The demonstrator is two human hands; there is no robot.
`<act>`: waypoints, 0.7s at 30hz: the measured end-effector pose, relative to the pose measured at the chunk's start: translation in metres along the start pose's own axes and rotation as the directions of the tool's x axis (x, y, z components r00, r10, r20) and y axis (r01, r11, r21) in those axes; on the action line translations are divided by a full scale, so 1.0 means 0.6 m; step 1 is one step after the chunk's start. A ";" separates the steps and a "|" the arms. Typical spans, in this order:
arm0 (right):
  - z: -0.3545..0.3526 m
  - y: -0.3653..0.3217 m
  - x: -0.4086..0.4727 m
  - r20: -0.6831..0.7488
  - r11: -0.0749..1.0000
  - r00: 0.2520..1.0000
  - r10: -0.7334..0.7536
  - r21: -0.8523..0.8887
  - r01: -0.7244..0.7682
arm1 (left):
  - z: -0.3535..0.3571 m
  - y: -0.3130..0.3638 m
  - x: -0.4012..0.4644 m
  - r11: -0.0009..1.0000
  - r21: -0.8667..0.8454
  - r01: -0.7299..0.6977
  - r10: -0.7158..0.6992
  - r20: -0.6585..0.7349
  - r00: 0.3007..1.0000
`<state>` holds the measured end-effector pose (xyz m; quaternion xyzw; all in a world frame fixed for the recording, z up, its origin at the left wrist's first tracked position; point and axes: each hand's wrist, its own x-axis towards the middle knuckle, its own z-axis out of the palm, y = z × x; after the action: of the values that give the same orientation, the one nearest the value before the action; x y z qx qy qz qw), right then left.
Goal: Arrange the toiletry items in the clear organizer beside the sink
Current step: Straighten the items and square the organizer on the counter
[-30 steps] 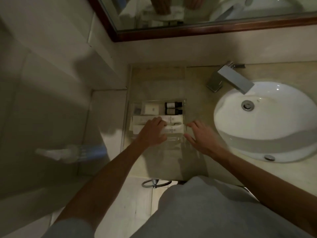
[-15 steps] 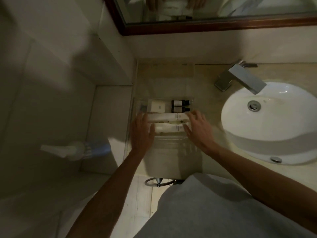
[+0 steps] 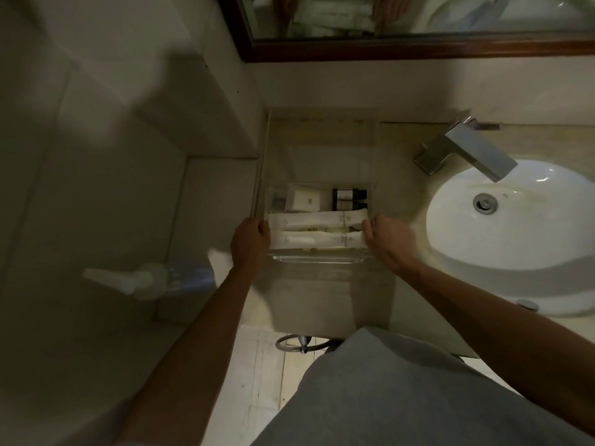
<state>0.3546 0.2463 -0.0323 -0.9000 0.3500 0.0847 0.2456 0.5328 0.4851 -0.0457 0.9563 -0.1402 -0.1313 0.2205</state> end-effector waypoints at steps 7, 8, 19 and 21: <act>0.013 0.010 0.010 -0.008 0.993 0.999 0.032 0.116 -0.031 | 0.008 0.015 0.006 0.997 -0.047 0.059 -0.060 -0.016 0.998; 0.016 0.011 0.009 -0.013 0.992 0.999 0.031 0.124 -0.030 | 0.009 0.014 0.005 0.998 -0.049 0.049 -0.051 -0.027 0.998; -0.006 -0.012 0.040 -0.091 0.988 0.994 0.052 0.152 -0.038 | -0.010 0.035 0.056 0.999 -0.022 0.026 -0.027 -0.045 0.999; -0.014 -0.017 0.051 -0.074 0.983 0.996 0.059 0.179 -0.045 | -0.014 0.045 0.070 1.000 -0.010 0.015 -0.016 -0.039 0.999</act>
<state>0.3841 0.2304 -0.0311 -0.8678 0.3888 0.0240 0.3086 0.5690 0.4514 -0.0339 0.9586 -0.1277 -0.1149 0.2270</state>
